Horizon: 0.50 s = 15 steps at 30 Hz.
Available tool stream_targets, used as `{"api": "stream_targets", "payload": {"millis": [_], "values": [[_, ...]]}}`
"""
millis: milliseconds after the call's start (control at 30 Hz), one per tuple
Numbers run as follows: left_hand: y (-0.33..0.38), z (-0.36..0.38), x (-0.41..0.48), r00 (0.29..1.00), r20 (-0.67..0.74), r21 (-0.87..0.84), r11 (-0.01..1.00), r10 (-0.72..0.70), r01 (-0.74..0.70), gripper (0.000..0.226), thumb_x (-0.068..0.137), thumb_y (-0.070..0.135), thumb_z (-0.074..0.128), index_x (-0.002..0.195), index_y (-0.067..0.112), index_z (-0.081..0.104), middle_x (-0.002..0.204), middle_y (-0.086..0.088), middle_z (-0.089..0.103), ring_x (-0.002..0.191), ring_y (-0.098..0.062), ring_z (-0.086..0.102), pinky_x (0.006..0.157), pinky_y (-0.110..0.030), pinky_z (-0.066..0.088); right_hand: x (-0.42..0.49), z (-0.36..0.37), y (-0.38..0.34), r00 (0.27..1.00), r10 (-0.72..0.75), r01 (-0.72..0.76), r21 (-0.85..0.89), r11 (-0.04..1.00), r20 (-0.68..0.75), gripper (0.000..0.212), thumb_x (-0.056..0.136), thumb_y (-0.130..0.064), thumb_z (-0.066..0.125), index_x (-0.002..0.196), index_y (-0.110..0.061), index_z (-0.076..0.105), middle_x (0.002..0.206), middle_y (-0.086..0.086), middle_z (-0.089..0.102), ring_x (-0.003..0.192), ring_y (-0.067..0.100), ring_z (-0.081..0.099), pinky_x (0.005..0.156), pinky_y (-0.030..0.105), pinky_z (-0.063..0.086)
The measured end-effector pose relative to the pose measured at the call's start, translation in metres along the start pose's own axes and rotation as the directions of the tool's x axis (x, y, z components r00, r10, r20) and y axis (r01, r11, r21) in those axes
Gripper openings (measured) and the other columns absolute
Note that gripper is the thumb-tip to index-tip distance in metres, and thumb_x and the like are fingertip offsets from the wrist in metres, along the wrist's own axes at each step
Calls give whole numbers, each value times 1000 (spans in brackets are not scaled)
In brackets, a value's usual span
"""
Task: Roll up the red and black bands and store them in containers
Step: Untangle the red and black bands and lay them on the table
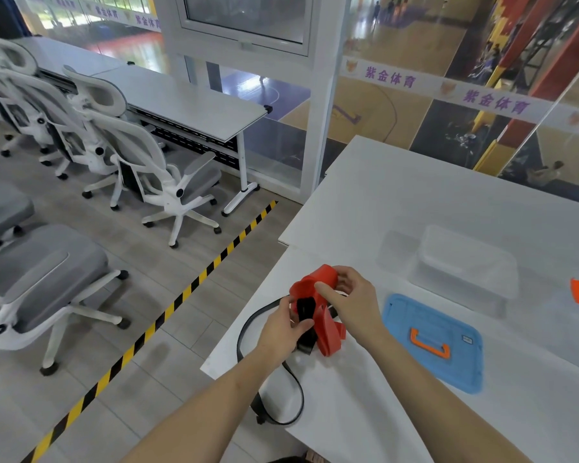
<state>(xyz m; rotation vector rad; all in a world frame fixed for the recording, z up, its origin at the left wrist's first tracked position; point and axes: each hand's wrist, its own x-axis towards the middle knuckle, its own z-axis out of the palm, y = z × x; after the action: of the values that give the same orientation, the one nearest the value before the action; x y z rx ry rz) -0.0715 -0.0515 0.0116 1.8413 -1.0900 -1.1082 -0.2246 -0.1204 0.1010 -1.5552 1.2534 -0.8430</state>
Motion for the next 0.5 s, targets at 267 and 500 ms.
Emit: {"api": "stream_targets", "payload": {"millis": [267, 500], "values": [[-16, -8, -6, 1000, -14, 228, 973, -22, 25, 25, 94, 28, 67, 114, 29, 52, 81, 4, 64, 70, -12, 65, 64, -34, 59, 4, -7, 2, 999, -19, 19, 3, 1000, -26, 33, 86, -34, 83, 116, -32, 69, 111, -12, 74, 107, 10, 70, 99, 36, 59], [-50, -22, -16, 969, 99, 425, 890, -227, 165, 57, 81, 21, 73, 129, 24, 42, 105, -8, 66, 82, -27, 73, 69, -45, 65, 7, -20, -4, 993, -74, 75, 8, 997, -88, 29, 88, -31, 83, 114, -30, 71, 109, -13, 75, 105, 6, 70, 93, 21, 55]]}}
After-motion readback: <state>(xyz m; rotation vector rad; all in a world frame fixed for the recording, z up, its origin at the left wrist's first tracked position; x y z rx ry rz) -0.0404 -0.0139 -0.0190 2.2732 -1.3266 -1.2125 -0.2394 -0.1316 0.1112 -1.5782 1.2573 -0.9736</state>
